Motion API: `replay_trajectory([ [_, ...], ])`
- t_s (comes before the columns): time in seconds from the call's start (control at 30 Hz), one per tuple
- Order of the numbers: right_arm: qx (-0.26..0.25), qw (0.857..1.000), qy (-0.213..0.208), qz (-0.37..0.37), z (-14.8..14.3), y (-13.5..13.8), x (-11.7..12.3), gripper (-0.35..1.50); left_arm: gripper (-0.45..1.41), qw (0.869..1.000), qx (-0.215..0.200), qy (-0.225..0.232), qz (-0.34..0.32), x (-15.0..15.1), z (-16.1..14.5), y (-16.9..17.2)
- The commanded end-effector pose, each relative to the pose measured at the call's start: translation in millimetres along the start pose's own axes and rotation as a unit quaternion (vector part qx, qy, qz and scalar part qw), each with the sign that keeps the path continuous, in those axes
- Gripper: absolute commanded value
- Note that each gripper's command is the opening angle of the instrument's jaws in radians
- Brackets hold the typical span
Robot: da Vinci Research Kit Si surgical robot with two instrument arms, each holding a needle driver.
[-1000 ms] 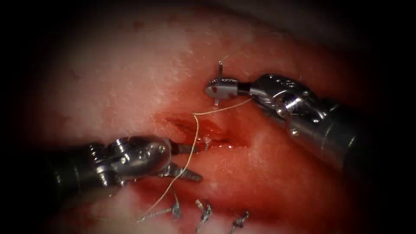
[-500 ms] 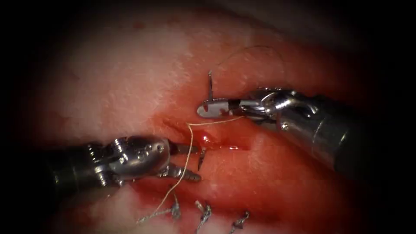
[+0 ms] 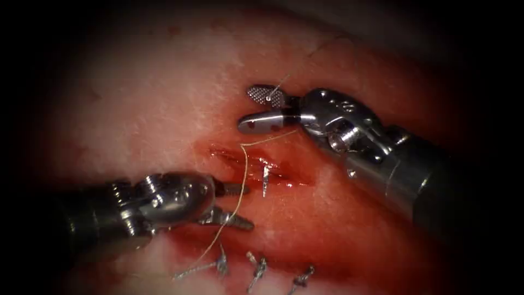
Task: Wound Closure
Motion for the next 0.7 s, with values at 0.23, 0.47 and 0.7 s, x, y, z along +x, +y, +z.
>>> replay_trajectory([
  [0.23,0.009,1.0,-0.005,-0.02,0.6,0.3,0.8,0.69,0.46,1.0,-0.008,0.0,-0.011,3.8,-0.5,2.8],
  [0.47,0.008,0.998,-0.05,-0.027,-1.0,0.9,0.7,-0.35,0.46,1.0,-0.008,-0.01,-0.006,5.6,-0.3,5.3],
  [0.7,-0.001,0.998,-0.063,0.006,-0.8,1.0,0.5,-0.35,0.46,1.0,-0.011,-0.021,0.0,7.0,0.1,7.5],
])
